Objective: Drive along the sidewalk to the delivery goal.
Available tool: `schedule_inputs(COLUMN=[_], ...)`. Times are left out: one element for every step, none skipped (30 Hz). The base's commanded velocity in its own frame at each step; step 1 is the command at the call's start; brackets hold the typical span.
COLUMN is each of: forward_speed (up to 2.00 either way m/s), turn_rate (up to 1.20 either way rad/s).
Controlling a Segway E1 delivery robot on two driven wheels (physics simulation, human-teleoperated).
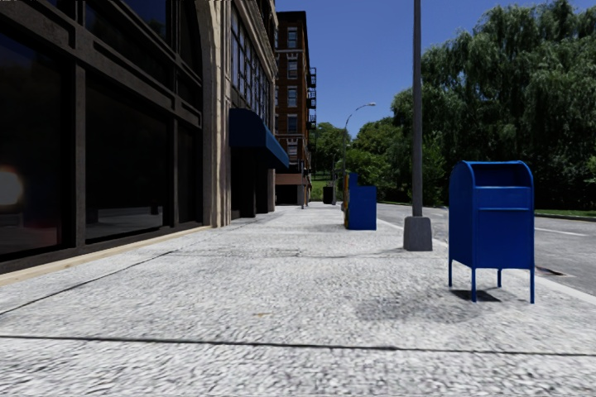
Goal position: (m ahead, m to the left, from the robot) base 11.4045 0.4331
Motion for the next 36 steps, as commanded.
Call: schedule_inputs(forward_speed=[2.00,2.00,2.00,2.00,2.00,2.00,2.00,2.00,2.00,2.00,2.00,2.00,2.00,2.00,2.00,2.00,2.00,2.00,2.00,2.00,2.00,2.00,2.00,2.00,2.00,2.00,2.00,2.00,2.00,2.00,2.00,2.00,2.00,2.00,2.00,2.00], turn_rate=[0.00,0.00,0.00,0.00,0.00,0.00,0.00,0.00,0.00,0.00,0.00,0.00,0.00,0.00,0.00,0.00,0.00,0.00,0.00,0.00,0.00,0.00,0.00,0.00,0.00,0.00,0.00,0.00,0.00,0.00,0.00,0.00,0.00,0.00,0.00,0.00])
